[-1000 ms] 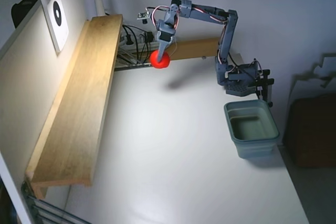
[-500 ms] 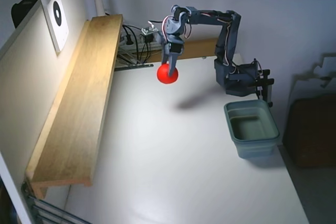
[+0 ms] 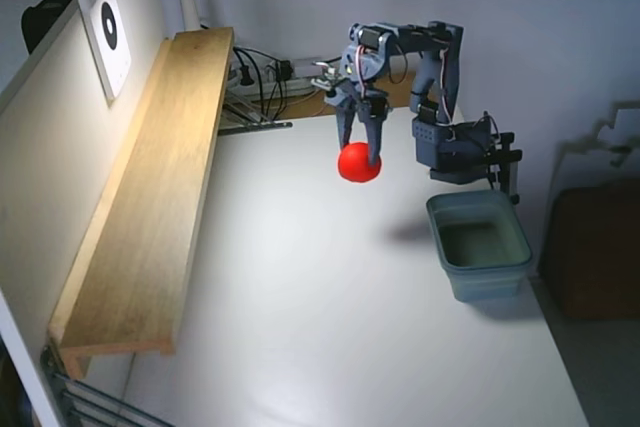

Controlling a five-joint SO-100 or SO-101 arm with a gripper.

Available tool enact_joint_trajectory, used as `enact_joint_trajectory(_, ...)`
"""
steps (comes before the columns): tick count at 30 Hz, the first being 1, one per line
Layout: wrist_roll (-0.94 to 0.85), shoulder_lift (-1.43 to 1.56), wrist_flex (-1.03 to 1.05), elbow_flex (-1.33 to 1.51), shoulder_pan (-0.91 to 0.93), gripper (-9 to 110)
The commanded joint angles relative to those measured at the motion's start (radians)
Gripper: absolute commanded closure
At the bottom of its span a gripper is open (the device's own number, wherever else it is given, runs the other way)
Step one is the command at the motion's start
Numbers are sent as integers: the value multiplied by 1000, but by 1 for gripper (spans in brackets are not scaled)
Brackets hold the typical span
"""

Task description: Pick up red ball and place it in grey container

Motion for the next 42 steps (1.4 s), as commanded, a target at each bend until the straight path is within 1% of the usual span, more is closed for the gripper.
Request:
enact_joint_trajectory(1,3,7,20,-49,-101,78)
enact_joint_trajectory(15,3,7,20,-49,-519,78)
enact_joint_trajectory(20,3,7,20,-49,-618,78)
enact_joint_trajectory(38,3,7,20,-49,-627,78)
enact_joint_trajectory(42,3,-39,5,-79,-627,78)
